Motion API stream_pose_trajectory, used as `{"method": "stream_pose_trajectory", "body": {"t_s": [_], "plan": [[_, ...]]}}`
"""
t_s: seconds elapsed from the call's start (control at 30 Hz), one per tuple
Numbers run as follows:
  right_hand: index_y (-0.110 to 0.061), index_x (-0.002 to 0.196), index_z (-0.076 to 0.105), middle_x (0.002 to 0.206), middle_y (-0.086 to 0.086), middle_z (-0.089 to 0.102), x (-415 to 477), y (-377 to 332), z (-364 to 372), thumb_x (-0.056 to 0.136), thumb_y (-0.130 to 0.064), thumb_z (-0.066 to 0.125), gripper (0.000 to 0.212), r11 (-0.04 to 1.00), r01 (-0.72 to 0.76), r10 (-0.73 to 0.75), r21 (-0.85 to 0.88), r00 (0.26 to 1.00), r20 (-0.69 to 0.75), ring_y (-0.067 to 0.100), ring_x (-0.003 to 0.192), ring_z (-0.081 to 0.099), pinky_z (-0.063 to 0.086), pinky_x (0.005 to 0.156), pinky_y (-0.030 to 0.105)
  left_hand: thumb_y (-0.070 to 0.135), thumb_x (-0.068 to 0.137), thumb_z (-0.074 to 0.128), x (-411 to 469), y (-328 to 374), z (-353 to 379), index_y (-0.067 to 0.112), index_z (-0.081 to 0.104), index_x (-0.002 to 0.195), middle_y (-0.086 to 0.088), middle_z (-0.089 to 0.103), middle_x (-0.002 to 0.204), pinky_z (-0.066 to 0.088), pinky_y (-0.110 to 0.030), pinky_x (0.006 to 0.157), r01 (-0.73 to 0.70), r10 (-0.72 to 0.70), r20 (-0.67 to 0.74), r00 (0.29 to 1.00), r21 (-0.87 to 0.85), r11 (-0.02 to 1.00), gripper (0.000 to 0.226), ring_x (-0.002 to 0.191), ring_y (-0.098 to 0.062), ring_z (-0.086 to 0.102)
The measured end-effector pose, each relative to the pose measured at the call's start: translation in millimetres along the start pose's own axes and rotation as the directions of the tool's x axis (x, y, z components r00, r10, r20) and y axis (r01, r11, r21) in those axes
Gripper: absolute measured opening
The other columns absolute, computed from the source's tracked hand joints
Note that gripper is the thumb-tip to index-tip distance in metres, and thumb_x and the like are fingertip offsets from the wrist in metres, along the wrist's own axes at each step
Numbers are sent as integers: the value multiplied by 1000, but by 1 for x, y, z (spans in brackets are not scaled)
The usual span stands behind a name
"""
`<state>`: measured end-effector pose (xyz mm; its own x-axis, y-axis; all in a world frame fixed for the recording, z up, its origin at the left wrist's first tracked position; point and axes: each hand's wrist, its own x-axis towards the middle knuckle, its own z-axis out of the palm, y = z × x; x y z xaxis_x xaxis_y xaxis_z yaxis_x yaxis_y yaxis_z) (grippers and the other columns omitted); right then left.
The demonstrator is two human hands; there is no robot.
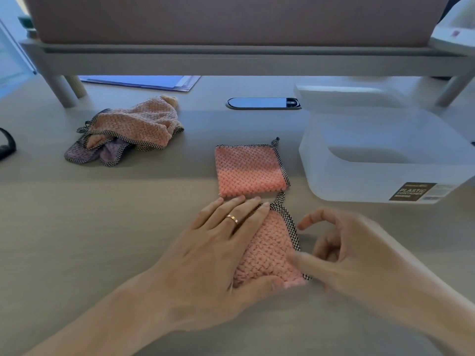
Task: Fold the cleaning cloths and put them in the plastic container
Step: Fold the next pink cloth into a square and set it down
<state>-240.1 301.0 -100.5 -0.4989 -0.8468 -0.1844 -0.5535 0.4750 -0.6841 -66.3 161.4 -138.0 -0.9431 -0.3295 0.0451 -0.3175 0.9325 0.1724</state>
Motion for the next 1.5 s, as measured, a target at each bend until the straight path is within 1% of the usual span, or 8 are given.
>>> {"method": "stream_pose_trajectory", "body": {"t_s": [0.1, 0.3, 0.4, 0.67, 0.83, 1.03, 1.3, 1.5], "plan": [[-38, 102, 56, 78, -14, 65, 12, -7, 4, 79, -63, 68, 36, 955, 155, -227, -253, 930, -288, 1, 71, 61, 51, 66, 26, 86, 89, 20, 1, 0, 1, 28, 2, 164, 16, 5, 170, 7, -38, 128, -6, 5, -18, 1000, -25, 1000, 97, 156, -4, -3], [-26, 157, 36, 160, -13, 39, 25, 8, 26, 105, -41, 32, 55, 779, 465, -474, -421, 876, 90, 2, 149, 30, 26, 120, 25, 79, 92, 24, -9, -20, -10, 32, 2, 163, 24, -2, 169, 0, -21, 125, 22, -34, -54, 998, -201, 979, 88, 151, 11, -12], [-28, 162, 11, 169, -16, 13, 24, 22, 18, 103, -50, 9, 64, 775, 421, -428, -471, 898, 97, -8, 153, -1, -2, 121, 14, 69, 100, 19, -22, -43, -8, 34, 4, 163, 22, 5, 169, 0, -18, 124, 42, -50, -61, 997, -115, 992, 74, 153, 10, -5], [-35, 158, -13, 166, -22, -20, 20, 7, 21, 92, -72, -11, 76, 700, 495, -410, -515, 869, 278, -7, 146, -31, -15, 121, 24, 57, 95, 46, -13, -50, -12, 39, 53, 141, 28, 52, 136, 35, -15, 109, 140, -186, -181, 966, -241, 960, 50, 127, 6, 47], [-37, 162, 8, 164, -30, 7, 28, 6, 10, 96, -67, 14, 72, 830, 393, -372, -396, 919, 132, -14, 149, 0, 1, 120, 10, 52, 85, 70, 13, -54, -30, 39, 63, 106, 23, 59, 100, 40, -12, 76, 196, -237, -88, 967, -330, 923, 26, 93, 4, 56], [-37, 137, 49, 129, -23, 46, 53, -8, 6, 95, -53, 51, 44, 786, 419, -406, -454, 904, 132, 1, 126, 42, 34, 114, 26, 47, 84, 77, 34, -58, -43, 37, 58, 86, 14, 57, 87, 39, -18, 66, 215, -179, 134, 975, -342, 915, 21, 82, -4, 56], [-31, 114, 48, 109, -21, 47, 65, -25, -11, 88, -48, 69, 37, 784, 425, -276, -453, 892, 359, 3, 104, 43, 33, 84, 20, 42, 86, 76, 15, -52, -44, 34, 59, 87, 13, 66, 82, 49, -23, 67, 147, -122, 95, 988, -340, 929, 19, 77, -5, 62], [-40, 96, 47, 105, -15, 46, 63, -32, -13, 88, -48, 69, 25, 769, 473, -280, -430, 854, 438, 4, 102, 42, 32, 83, 24, 17, 85, 80, 9, -51, -47, 38, 64, 99, 16, 66, 96, 60, -29, 74, 131, -139, 34, 990, -611, 781, 29, 85, -8, 70]]}}
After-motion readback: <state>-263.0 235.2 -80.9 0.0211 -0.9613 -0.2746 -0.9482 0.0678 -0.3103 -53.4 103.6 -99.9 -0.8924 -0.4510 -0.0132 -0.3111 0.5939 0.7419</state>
